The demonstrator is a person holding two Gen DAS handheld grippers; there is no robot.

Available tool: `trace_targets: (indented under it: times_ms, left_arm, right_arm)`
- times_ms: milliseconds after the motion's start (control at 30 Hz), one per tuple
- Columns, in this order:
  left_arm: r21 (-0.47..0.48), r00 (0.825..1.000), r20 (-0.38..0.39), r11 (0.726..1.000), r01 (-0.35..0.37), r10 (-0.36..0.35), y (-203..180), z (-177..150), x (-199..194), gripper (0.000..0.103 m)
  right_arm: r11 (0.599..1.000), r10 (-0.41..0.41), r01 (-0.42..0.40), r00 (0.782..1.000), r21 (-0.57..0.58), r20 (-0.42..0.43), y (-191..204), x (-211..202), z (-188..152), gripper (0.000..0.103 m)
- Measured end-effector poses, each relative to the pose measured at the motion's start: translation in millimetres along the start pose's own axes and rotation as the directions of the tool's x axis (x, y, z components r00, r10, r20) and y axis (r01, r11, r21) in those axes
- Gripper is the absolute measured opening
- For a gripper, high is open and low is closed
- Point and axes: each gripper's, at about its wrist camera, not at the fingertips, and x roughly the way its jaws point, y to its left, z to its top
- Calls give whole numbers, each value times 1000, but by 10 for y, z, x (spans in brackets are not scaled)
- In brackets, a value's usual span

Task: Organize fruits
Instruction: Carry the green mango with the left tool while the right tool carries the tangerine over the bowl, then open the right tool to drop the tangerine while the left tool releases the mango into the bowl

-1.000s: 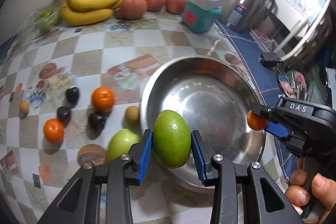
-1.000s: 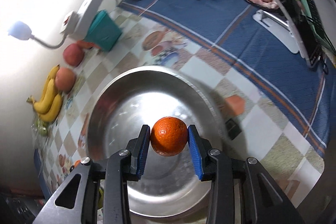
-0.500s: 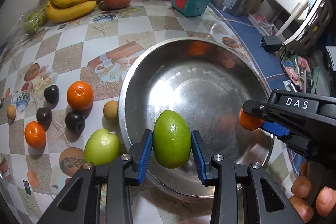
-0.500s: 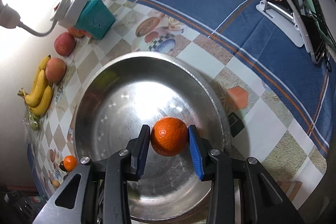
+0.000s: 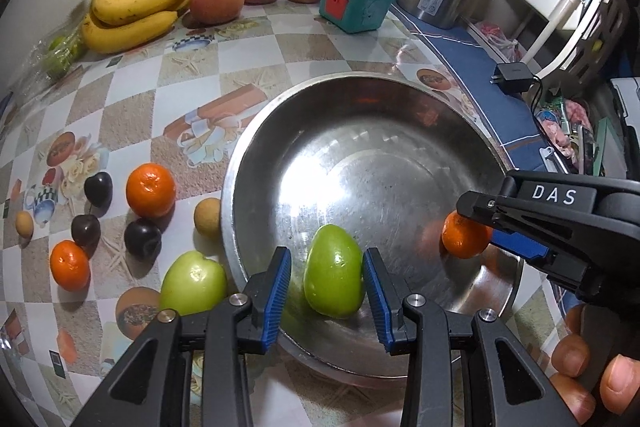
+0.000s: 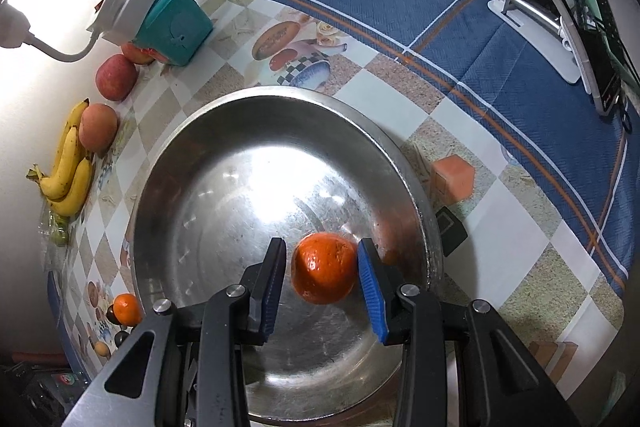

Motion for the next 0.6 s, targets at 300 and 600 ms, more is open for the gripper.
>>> trace_targets:
  times_ms: [300, 600]
  left_arm:
    - [-33, 998, 55, 999, -36, 38, 102, 78, -210, 57]
    - [-242, 989, -6, 960, -142, 145, 678, 95, -305, 62]
  right_arm:
    - [999, 29, -26, 994, -33, 102, 110, -290, 24, 39]
    - [993, 38, -25, 994, -115, 107, 295, -386, -65, 41]
